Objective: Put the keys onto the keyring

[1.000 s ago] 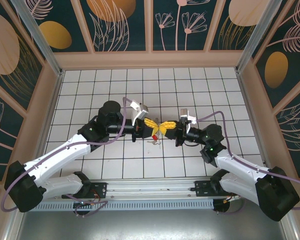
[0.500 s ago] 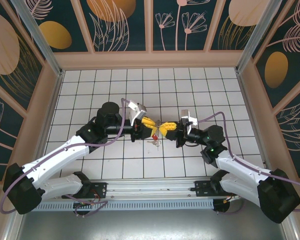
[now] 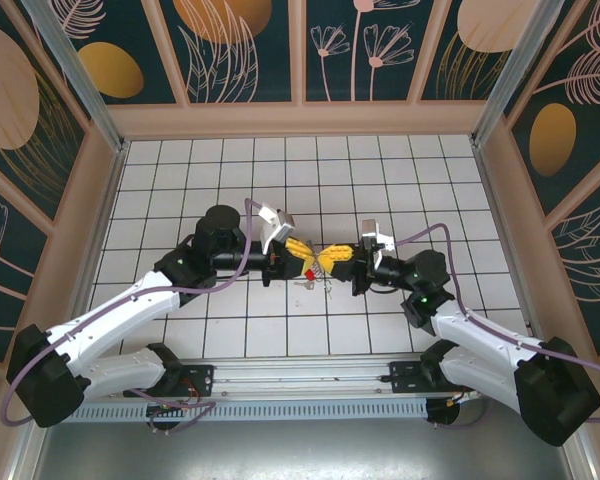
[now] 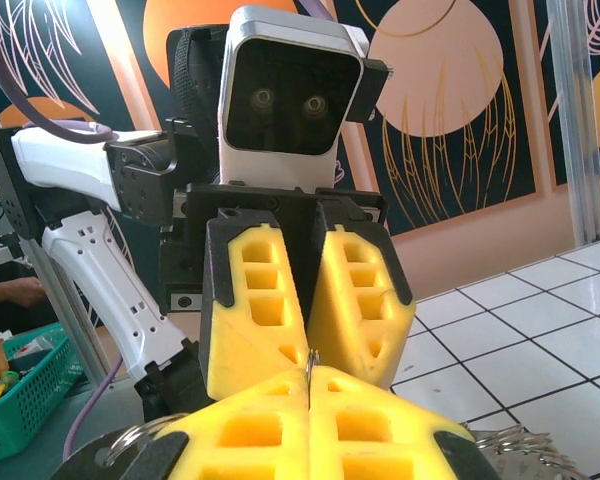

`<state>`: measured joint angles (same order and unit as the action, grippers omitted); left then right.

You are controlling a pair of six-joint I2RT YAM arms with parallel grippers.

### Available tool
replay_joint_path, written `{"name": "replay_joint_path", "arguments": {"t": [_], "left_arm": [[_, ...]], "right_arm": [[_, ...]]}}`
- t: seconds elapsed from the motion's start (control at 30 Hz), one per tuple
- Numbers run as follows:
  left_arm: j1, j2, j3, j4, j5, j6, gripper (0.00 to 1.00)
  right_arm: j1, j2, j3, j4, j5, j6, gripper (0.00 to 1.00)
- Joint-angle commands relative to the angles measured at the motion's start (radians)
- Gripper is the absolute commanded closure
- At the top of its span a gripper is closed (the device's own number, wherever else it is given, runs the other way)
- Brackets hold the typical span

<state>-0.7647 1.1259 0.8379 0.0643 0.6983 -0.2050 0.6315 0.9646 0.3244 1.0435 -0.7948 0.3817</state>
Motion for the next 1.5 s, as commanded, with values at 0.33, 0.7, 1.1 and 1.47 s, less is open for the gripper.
{"name": "replay_joint_path", "arguments": {"t": [0.33, 0.7, 1.1, 1.47], "left_arm": [[0.004, 0.017, 0.022, 0.055, 0.037, 0.007, 1.00], [0.004, 0.021, 0.087, -0.180, -0.062, 0.165, 1.00], [0.004, 0.128, 0.272, -0.581, -0.173, 0.396, 1.00], [-0.013, 0.141, 0.325, -0.683, -0.096, 0.415, 1.00]], "right_arm": [[0.012, -0.010, 0.015, 0.032, -0.019, 0.001, 1.00], [0.011, -0.072, 0.059, -0.246, 0.035, -0.134, 0.87], [0.009, -0.145, 0.288, -0.928, 0.154, -0.480, 0.65], [0.010, -0.079, 0.353, -1.084, 0.145, -0.587, 0.62]]}}
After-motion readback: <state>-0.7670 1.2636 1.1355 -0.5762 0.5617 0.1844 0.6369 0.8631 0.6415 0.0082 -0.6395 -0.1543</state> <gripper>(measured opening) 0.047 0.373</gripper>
